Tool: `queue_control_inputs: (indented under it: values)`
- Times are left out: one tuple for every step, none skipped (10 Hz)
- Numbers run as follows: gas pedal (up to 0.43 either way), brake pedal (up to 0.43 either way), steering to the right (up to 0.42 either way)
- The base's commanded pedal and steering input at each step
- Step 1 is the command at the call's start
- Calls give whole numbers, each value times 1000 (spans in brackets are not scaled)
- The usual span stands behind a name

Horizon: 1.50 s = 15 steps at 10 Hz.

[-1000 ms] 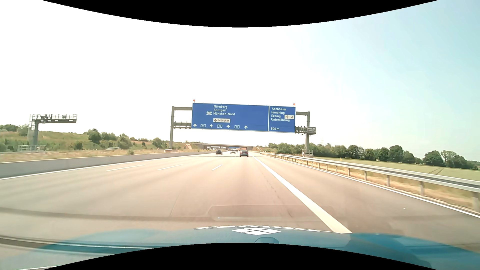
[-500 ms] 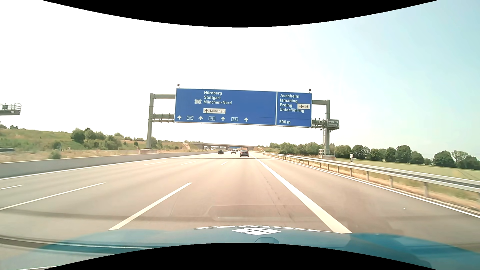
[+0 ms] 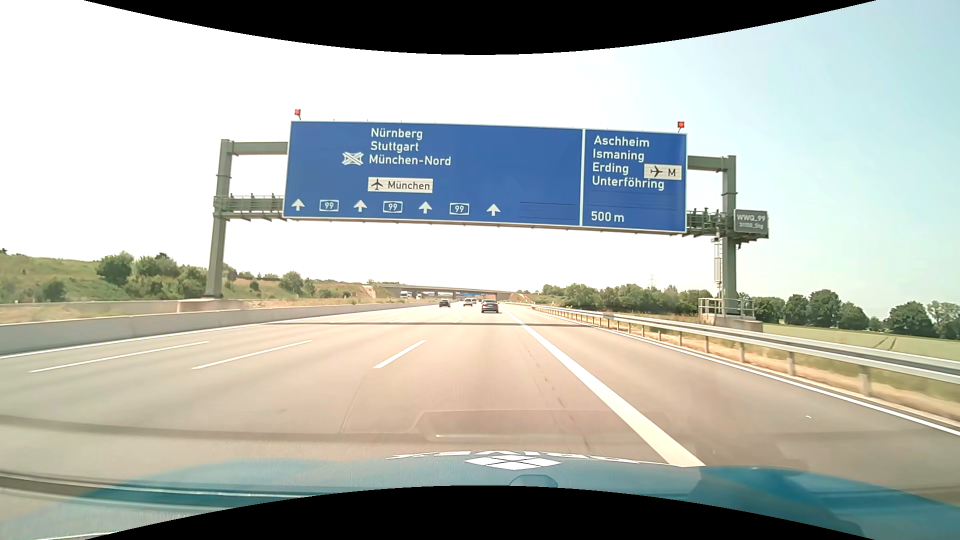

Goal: Follow the waypoints while adhering to traffic rules and regulations

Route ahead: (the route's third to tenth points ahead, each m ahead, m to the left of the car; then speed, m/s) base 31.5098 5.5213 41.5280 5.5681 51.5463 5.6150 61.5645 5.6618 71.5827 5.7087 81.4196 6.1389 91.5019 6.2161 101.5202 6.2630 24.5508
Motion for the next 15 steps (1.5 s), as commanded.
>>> queue_control_inputs:
  values:
    - [268, 0, -2]
    - [280, 0, -2]
    - [311, 0, -2]
    - [339, 0, -2]
    - [339, 0, -2]
    - [339, 0, -2]
    - [331, 0, -2]
    - [331, 0, -2]
    - [331, 0, -2]
    - [319, 0, -2]
    - [311, 0, -2]
    - [299, 0, -2]
    - [268, 0, -2]
    - [268, 0, -2]
    - [260, 0, -2]
